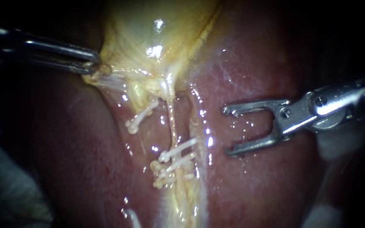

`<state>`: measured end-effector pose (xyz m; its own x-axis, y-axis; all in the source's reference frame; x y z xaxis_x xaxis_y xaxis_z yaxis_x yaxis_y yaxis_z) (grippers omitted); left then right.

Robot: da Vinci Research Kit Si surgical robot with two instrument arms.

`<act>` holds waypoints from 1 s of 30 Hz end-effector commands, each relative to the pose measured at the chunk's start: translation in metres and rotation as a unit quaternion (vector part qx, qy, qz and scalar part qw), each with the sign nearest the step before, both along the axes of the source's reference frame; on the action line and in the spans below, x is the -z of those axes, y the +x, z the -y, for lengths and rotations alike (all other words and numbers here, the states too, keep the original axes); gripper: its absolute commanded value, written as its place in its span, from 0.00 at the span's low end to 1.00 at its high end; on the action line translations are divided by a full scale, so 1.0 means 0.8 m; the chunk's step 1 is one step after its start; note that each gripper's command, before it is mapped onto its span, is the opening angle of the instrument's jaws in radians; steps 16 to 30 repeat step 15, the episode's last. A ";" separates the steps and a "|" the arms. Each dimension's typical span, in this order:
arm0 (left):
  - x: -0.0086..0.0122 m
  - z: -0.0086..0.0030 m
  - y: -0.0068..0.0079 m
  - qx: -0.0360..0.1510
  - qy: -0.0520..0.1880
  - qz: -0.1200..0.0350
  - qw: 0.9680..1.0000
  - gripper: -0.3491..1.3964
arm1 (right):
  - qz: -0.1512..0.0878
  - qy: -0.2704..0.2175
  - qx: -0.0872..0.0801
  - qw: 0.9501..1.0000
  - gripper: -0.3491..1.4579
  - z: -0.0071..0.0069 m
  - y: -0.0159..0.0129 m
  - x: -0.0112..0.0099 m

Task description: Going back second clip right tube

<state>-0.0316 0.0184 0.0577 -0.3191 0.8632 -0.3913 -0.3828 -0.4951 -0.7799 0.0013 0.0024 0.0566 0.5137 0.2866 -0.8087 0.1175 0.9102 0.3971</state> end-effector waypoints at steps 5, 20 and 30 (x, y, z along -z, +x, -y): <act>-0.0018 0.0005 -0.0015 -0.005 0.000 0.000 1.000 0.00 | 0.000 0.000 0.001 1.000 0.47 0.0001 -0.0001 0.0002; -0.0015 0.0003 -0.0009 -0.008 0.001 0.000 1.000 0.00 | 0.000 0.000 0.000 1.000 0.47 0.0002 0.0002 0.0004; -0.0015 0.0003 -0.0009 -0.008 0.001 0.000 1.000 0.00 | 0.000 0.000 0.000 1.000 0.47 0.0002 0.0002 0.0004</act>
